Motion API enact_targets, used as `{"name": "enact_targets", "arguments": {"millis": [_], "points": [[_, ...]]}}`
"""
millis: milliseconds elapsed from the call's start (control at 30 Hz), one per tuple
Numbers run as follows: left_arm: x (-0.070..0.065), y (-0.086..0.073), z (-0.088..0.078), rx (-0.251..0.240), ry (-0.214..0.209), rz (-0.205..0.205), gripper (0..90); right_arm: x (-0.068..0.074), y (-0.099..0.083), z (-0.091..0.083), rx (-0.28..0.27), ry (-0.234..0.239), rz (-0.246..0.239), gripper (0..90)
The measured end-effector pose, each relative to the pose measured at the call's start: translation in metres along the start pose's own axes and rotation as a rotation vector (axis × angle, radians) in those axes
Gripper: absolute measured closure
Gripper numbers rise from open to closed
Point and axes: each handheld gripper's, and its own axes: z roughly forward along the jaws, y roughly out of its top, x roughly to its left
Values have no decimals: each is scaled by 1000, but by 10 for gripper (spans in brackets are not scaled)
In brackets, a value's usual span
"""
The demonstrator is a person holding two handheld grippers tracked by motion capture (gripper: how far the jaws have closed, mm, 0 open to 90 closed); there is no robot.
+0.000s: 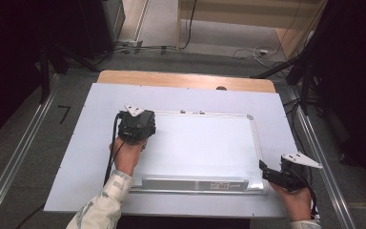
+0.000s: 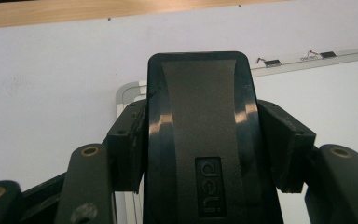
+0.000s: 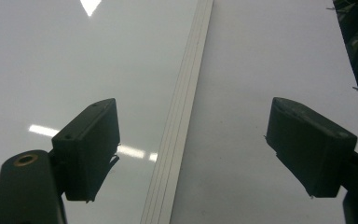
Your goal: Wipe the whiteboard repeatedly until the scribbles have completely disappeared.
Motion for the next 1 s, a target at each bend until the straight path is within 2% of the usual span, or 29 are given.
{"name": "enact_targets", "arguments": {"millis": [533, 800, 1000], "points": [[-4, -8, -10, -16, -11, -21, 398, 0, 0, 0, 0, 1, -4, 159], [-3, -15, -13, -20, -4, -46, 397, 1, 0, 1, 0, 1, -5, 159], [-5, -20, -17, -27, -16, -66, 397, 1, 1, 1, 0, 1, -6, 159]]}}
